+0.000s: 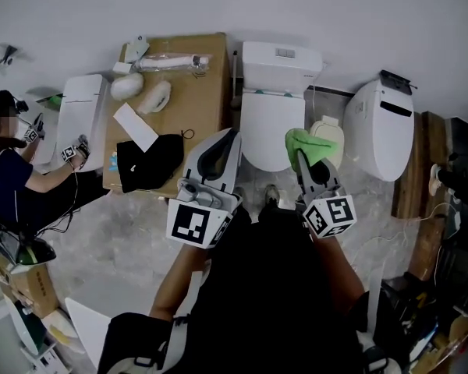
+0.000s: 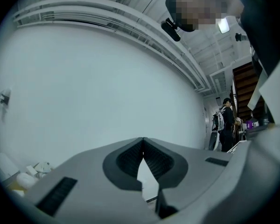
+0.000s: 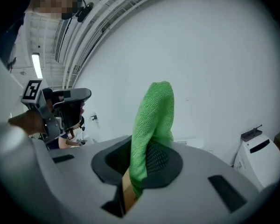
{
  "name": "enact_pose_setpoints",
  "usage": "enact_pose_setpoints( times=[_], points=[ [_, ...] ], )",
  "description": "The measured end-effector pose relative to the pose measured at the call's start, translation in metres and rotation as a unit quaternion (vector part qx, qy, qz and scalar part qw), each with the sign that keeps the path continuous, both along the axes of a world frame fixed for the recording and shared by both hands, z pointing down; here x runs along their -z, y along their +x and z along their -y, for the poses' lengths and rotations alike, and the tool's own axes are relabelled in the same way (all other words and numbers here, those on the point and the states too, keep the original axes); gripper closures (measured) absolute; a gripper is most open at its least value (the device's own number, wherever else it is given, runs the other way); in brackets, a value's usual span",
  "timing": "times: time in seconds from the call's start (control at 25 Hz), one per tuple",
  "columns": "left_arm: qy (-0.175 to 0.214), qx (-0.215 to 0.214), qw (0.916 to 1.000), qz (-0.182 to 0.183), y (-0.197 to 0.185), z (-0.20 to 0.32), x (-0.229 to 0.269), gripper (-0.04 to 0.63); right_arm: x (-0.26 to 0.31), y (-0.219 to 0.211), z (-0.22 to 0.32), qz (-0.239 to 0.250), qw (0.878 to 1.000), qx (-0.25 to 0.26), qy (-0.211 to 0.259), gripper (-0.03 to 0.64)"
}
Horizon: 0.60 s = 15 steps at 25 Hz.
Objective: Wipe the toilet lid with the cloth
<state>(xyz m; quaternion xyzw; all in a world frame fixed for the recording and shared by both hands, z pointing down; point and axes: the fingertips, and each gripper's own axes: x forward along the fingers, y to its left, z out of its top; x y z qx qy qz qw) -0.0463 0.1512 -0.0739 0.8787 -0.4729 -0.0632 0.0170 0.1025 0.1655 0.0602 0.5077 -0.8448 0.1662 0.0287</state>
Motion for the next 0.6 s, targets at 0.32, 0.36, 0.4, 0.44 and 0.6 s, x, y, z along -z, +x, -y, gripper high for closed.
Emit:
enact_pose_setpoints(
  times=[0.32, 0.36, 0.4, 0.44, 0.6],
  points=[
    [-0.001, 0.008, 0.9999, 0.006, 0.011, 0.000, -0.002, 0.589, 0.014, 0.017, -0.005, -0.013, 1.000, 0.002, 0.017, 0.565],
    [-0.001, 0.009, 0.9999, 0.007, 0.012, 0.000, -0.003, 0.589, 0.015, 0.019, -0.005, -0.014, 1.000, 0.002, 0.018, 0.565],
    [-0.001, 0.009, 0.9999, 0.008, 0.013, 0.000, -0.003, 0.589, 0.016, 0.021, -0.004, -0.016, 1.000, 0.003, 0.020, 0.565],
    [-0.001, 0.010, 0.9999, 0.008, 0.013, 0.001, -0.004, 0.589, 0.017, 0.022, -0.003, -0.018, 1.000, 0.002, 0.022, 0.565],
    [-0.002, 0.012, 0.9999, 0.009, 0.013, 0.002, -0.006, 0.589, 0.017, 0.027, 0.001, -0.022, 0.999, -0.003, 0.022, 0.565]
  ],
)
